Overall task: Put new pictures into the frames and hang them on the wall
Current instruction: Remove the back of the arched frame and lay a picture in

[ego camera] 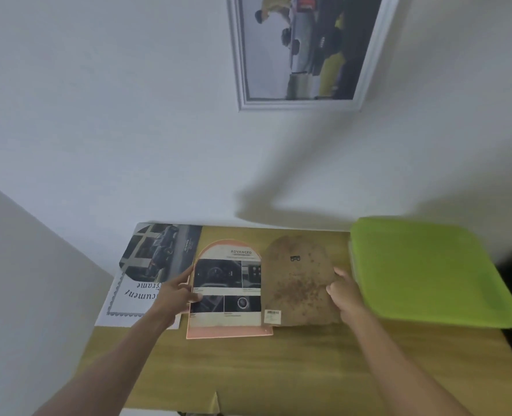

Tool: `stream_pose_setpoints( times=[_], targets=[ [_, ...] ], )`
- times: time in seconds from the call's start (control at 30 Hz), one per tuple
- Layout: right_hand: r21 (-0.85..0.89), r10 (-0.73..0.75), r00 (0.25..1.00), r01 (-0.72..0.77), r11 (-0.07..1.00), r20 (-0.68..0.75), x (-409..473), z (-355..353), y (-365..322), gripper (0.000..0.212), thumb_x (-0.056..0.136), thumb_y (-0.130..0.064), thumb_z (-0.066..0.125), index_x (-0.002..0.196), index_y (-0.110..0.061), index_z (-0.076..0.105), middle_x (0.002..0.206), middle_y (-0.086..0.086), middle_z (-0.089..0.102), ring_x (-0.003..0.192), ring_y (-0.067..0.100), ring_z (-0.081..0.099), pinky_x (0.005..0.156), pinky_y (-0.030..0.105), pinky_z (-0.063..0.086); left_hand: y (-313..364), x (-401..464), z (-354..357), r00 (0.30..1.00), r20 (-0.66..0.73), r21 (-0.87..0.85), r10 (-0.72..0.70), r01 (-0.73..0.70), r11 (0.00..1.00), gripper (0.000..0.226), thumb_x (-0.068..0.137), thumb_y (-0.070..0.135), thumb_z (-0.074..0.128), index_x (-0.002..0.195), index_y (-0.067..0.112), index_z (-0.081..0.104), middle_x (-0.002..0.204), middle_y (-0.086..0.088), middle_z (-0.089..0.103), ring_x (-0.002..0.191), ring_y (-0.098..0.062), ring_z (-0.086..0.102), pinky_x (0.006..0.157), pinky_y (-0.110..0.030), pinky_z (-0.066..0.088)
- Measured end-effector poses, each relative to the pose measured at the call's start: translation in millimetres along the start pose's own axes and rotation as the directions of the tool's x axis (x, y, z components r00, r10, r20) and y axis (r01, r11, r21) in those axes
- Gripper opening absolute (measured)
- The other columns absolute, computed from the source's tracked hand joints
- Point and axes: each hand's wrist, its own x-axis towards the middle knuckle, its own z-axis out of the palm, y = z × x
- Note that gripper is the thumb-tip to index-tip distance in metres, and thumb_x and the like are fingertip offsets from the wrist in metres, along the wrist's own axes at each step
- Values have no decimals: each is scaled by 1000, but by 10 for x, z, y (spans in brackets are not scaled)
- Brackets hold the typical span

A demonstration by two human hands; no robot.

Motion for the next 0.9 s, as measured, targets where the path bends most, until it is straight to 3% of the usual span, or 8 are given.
stream_pose_setpoints(
  times=[0.1,0.2,0.27,0.37,0.47,0.73,0.83,0.9],
  targets=[
    [-22,63,996,-64,998,-66,107,80,126,55,92,-1,36,142,-21,47,130,7,62,107,27,62,81,35,55,-19,13,-58,1000,-9,12,-1,1,1000,80,77,-24,59,136,30,54,97,-18,72,89,-31,68,68,-39,57],
    [-310,-2,986,-50,949,-165,53,170,187,45,92,-13,49,136,-15,50,128,14,60,105,32,58,85,38,52,20,3,-98,1000,0,31,8,-8,999,81,79,-23,58,137,34,49,91,-12,73,85,-27,68,63,-34,56],
    [-572,-107,983,0,820,-153,-10,268,251,62,90,-27,58,147,-17,36,138,21,46,122,38,49,98,44,46,18,18,-129,1000,-7,42,3,-3,999,82,80,-22,59,139,34,46,91,-13,74,83,-25,69,60,-32,53],
    [-801,-213,975,171,574,56,-72,423,365,78,94,-49,52,157,-26,11,161,18,10,148,38,15,119,48,21,-33,60,-169,1000,-16,54,-5,6,999,81,79,-20,62,143,28,47,96,-17,74,86,-27,68,61,-32,52],
    [-850,-171,971,231,474,168,-49,485,455,72,96,-56,41,157,-32,11,165,12,-2,151,36,1,123,49,11,-35,47,-152,1000,-23,80,-10,11,997,79,81,-19,62,142,29,47,98,-17,72,85,-25,66,60,-32,49],
    [-824,-144,986,154,546,89,115,339,425,69,95,-49,45,155,-34,14,164,8,-3,151,34,-2,122,49,9,-52,12,-99,998,-68,114,4,4,993,77,81,-17,62,142,27,47,95,-16,73,83,-26,68,56,-30,50],
    [-850,-206,977,160,503,63,146,314,454,69,96,-48,45,155,-29,17,162,13,5,150,35,4,122,46,10,-95,24,-31,995,-89,139,38,-25,990,75,81,-18,61,141,25,48,89,-14,75,80,-27,71,62,-34,56],
    [-872,-344,935,238,429,86,81,363,463,63,97,-46,46,152,-22,27,158,15,21,146,34,19,119,44,20,-134,61,18,990,-115,214,78,-52,975,71,82,-16,60,140,25,51,86,-12,76,79,-28,73,67,-38,59]
  ],
)
